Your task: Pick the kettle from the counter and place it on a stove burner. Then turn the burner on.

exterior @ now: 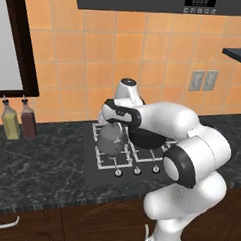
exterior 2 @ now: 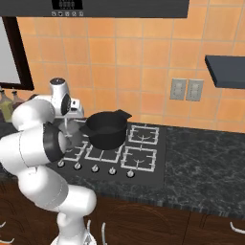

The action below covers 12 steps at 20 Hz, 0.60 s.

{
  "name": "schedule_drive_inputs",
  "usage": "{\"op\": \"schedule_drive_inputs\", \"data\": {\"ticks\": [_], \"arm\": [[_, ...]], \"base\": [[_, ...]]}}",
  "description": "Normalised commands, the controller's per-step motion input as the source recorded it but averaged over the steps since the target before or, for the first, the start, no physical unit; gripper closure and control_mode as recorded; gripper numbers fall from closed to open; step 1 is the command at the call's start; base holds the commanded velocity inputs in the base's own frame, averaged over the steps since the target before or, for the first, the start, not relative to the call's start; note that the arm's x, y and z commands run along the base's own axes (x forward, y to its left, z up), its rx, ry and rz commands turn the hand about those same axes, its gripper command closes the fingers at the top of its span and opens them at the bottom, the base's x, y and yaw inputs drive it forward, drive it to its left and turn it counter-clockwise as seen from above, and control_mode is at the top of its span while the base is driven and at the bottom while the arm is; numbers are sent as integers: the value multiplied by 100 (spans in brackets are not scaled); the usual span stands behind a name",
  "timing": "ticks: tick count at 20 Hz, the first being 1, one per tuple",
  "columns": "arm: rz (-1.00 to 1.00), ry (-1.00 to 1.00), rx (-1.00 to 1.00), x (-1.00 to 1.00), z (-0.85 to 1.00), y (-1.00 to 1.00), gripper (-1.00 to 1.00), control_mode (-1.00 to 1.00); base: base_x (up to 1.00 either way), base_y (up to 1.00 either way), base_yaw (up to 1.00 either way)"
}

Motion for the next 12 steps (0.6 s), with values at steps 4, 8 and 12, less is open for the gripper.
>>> {"op": "schedule_drive_inputs", "data": {"ticks": [4, 8, 12], "arm": [[0, 0, 0, -32, 0, -1, -100, -100], [0, 0, 0, -48, 0, 0, -100, -100], [0, -1, 0, -72, 20, 0, -100, -100]], "base": [[0, 0, 0], [0, 0, 0], [0, 0, 0]]}}
